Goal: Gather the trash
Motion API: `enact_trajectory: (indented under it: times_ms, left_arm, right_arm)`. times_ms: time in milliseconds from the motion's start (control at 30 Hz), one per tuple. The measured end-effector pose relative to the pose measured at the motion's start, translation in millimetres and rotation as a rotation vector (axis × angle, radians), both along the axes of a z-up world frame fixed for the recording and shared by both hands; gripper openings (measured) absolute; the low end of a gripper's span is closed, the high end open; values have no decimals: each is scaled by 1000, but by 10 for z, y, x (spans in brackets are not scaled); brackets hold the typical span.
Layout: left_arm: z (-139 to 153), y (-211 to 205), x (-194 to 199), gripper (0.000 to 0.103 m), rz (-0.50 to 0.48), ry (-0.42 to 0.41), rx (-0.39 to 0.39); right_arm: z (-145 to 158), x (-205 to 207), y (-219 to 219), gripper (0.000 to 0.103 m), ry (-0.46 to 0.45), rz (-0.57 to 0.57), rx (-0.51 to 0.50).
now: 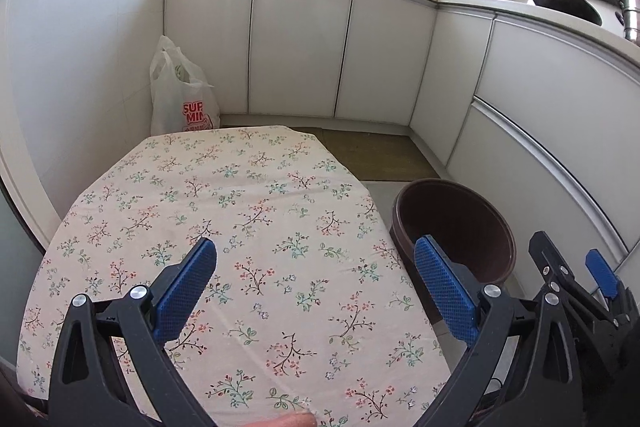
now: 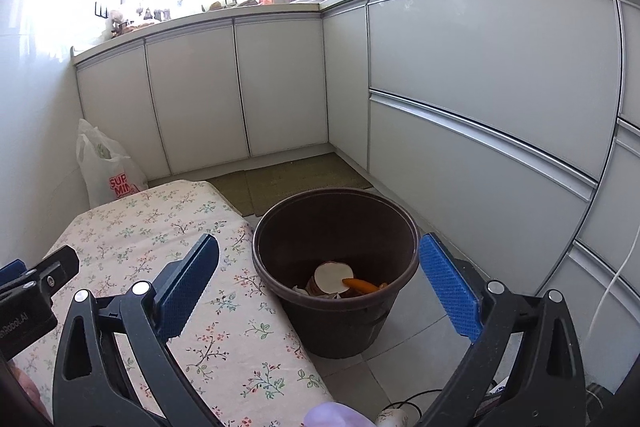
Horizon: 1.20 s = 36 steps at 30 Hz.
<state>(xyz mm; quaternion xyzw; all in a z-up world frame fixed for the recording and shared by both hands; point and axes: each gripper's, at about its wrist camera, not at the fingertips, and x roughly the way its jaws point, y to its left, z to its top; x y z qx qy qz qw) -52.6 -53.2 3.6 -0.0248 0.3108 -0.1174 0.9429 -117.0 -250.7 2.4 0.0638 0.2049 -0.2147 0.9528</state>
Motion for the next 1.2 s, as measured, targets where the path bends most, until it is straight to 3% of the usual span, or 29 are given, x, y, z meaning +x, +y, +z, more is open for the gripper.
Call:
enact_trajectory:
  times_ms: [1200]
  left_arm:
    - [-35,44,59,96,5,45,-28]
  right_arm:
    - [-26,13,73,96,10,20,-22]
